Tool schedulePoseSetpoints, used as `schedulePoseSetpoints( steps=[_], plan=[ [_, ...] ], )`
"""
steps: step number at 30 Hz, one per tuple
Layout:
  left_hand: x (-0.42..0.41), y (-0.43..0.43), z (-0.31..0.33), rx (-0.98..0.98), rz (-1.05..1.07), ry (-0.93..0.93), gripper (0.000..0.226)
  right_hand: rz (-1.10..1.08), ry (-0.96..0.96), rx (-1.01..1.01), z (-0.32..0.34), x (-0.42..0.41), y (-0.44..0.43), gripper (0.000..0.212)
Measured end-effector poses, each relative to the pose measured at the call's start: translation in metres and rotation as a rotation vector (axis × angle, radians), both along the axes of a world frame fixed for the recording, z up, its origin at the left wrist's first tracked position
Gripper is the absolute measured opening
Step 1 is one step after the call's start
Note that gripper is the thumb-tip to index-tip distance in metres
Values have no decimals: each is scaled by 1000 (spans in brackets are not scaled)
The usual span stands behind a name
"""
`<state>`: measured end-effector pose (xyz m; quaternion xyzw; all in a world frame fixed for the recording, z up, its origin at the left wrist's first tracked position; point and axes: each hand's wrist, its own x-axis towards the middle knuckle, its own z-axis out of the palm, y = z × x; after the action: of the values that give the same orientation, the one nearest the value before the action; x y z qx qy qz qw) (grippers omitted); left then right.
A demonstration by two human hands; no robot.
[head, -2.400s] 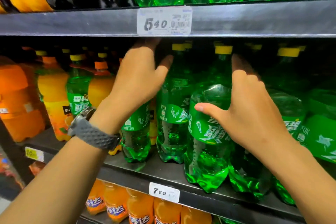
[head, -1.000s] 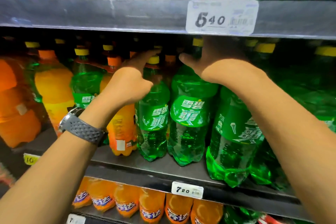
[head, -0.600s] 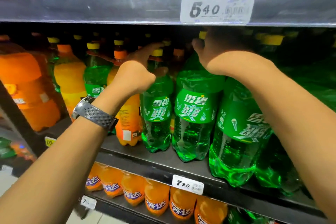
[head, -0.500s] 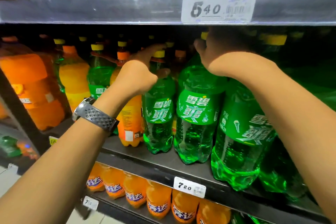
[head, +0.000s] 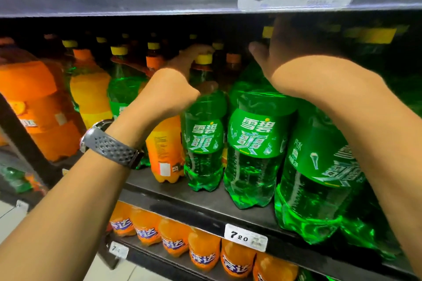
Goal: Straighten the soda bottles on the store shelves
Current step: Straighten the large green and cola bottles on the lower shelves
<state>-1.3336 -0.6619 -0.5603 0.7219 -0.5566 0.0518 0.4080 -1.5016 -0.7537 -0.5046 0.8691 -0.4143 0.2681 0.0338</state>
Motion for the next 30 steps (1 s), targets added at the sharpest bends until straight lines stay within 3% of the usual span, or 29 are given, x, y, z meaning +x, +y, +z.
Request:
schedulePoseSetpoints(
  steps=[5, 8, 10, 12, 14, 16, 20, 22, 26, 30],
  plan=[
    [7, 1, -2, 10, 6, -136, 68, -78, -15, -113, -6, 5, 4, 66],
    [8, 5, -4, -19, -31, -122, 71, -134, -21, -203, -9, 9, 9, 63],
    [11, 16, -4, -120, -50, -140, 64, -143, -39, -294, -13, 8, 19, 60],
    [22, 30, -1, -340, -36, -181, 47, -109, -60, -459, -24, 10, 35, 50],
    [41, 38, 3, -480, 128, -268, 34, -59, -83, -510, -32, 17, 54, 42],
    [57, 37, 4, -403, 276, -294, 39, 27, -92, -420, -35, 28, 64, 41],
    [70, 31, -8, -157, 119, -182, 65, 153, -96, -196, -40, 51, 72, 51],
    [76, 30, -15, -93, 121, -254, 70, 150, -20, -175, -48, 61, 72, 45],
    [92, 34, -8, -35, 65, -289, 77, 52, 65, -216, -56, 70, 66, 82],
    [102, 40, 1, 111, 6, -358, 88, 35, 21, -208, -59, 73, 65, 88]
  ],
)
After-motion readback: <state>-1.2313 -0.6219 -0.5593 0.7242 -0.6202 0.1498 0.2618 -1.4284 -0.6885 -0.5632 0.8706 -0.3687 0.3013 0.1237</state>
